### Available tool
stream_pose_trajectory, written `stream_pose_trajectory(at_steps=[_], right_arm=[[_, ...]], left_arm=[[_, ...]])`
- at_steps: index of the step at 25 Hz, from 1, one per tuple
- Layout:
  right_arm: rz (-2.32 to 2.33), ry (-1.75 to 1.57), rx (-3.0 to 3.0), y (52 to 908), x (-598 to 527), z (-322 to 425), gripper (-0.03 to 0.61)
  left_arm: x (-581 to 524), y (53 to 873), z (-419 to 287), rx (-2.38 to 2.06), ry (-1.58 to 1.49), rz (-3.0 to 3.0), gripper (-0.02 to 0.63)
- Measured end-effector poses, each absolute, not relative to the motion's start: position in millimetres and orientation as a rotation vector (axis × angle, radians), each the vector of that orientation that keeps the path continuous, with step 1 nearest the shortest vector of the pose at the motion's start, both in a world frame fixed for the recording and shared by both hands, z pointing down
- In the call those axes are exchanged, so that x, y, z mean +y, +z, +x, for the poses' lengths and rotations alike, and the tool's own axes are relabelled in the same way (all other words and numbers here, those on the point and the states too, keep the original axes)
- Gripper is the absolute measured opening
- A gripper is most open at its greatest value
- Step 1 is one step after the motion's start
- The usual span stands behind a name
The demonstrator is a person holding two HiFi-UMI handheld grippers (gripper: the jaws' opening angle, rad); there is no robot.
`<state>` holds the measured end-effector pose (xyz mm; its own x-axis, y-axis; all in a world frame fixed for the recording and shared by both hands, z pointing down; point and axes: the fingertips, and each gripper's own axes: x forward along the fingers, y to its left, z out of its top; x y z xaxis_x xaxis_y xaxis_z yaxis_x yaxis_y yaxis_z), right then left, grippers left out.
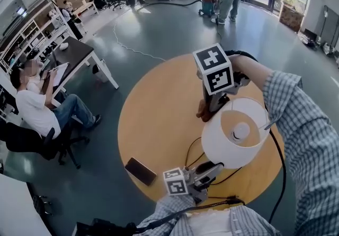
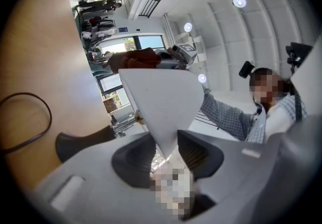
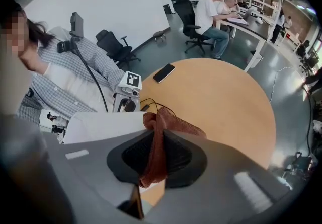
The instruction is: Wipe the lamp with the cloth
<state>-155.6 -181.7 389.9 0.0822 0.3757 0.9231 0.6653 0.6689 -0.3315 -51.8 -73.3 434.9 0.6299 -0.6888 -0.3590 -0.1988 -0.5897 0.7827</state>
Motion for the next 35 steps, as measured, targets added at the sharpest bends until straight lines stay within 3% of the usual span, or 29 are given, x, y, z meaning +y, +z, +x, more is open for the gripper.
stream_pose_trajectory(at_steps=[21, 35], right_arm=[[-1.139, -0.63, -1.478, 353, -78, -147, 0.044], [-1.049, -0.865, -1.463, 361, -72, -133, 0.04]], left_arm=[[-77, 436, -54, -0.68, -0.862, 2.123, 0.133], [-79, 438, -51, -0.697, -0.864, 2.116, 0.133]])
